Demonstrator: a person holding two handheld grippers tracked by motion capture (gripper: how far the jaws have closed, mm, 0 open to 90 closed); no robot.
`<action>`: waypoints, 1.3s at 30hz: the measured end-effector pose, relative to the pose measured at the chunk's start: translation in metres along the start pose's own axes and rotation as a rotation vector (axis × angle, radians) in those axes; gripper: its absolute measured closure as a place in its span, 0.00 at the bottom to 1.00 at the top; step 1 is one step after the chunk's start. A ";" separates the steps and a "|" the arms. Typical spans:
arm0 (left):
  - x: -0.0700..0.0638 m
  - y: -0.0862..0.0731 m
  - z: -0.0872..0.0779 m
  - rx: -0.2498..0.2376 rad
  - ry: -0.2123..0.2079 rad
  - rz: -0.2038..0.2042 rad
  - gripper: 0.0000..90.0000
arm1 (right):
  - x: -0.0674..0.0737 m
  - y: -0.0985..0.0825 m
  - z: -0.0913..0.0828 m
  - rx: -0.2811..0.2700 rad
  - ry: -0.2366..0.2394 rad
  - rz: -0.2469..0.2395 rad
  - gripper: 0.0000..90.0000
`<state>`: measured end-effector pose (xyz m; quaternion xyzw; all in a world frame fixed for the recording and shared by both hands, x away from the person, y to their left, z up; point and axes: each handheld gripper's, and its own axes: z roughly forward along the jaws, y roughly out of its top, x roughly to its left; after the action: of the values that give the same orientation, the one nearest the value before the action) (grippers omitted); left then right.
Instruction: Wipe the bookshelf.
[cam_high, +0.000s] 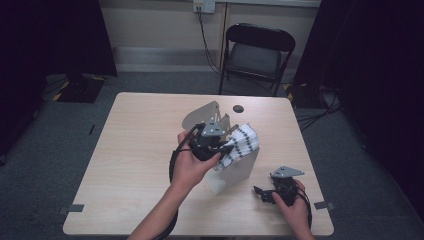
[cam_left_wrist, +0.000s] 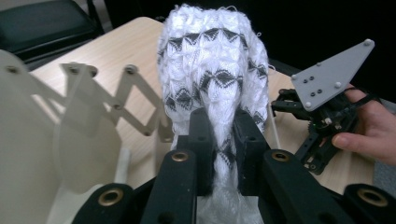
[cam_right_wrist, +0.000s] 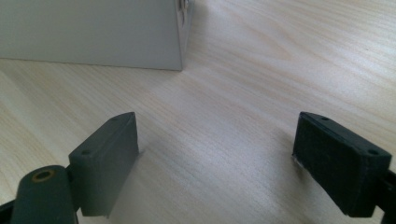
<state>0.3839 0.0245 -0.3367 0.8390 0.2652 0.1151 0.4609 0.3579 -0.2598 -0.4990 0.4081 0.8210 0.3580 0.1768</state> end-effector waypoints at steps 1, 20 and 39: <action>-0.001 -0.002 0.004 0.011 -0.005 0.001 0.90 | 0.000 0.000 0.000 0.001 0.001 -0.001 0.15; 0.005 -0.042 0.034 0.057 -0.060 -0.046 0.90 | 0.000 0.000 0.000 0.000 0.002 -0.002 0.15; 0.011 -0.091 0.068 0.173 -0.064 -0.087 0.90 | 0.000 0.000 0.000 0.000 0.002 -0.002 0.15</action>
<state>0.3917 0.0217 -0.4499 0.8667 0.2958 0.0447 0.3993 0.3581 -0.2598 -0.4991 0.4071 0.8214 0.3582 0.1765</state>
